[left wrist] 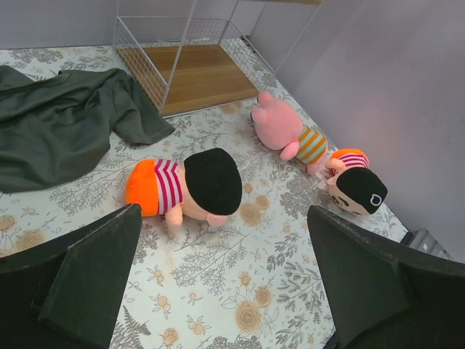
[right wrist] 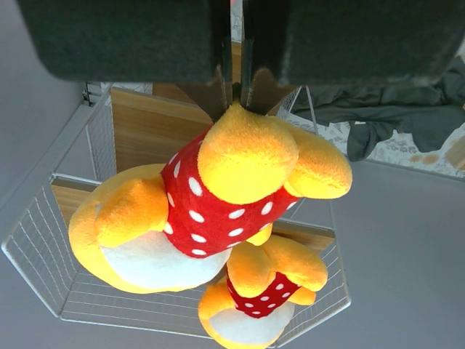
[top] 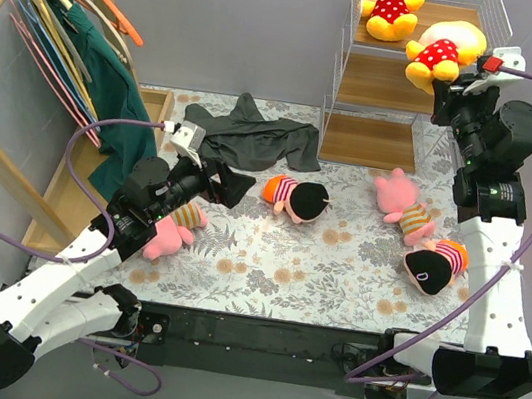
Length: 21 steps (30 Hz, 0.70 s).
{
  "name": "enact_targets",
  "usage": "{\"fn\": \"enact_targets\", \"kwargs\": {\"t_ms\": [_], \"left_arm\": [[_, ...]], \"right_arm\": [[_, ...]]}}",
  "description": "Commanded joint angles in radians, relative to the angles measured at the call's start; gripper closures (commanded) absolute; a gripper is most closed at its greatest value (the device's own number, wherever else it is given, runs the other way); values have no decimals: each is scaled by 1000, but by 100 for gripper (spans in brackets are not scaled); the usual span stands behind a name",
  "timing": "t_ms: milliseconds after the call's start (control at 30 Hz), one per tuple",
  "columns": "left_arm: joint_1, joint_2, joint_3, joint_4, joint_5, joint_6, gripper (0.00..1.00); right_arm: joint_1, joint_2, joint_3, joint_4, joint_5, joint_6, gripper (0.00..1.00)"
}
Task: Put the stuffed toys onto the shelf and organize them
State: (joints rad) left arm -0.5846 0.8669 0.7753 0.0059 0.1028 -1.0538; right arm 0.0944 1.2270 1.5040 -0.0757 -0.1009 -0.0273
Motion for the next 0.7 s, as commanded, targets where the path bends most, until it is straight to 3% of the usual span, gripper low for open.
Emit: {"fn": "enact_targets", "kwargs": {"t_ms": [0, 200, 667], "left_arm": [[-1, -29, -4, 25, 17, 0, 2], [-1, -54, -5, 31, 24, -5, 2], [-1, -62, -11, 32, 26, -3, 2]], "right_arm": [[-36, -4, 42, 44, -103, 20, 99], [-64, 45, 82, 4, -174, 20, 99], [-136, 129, 160, 11, -102, 20, 99]]}}
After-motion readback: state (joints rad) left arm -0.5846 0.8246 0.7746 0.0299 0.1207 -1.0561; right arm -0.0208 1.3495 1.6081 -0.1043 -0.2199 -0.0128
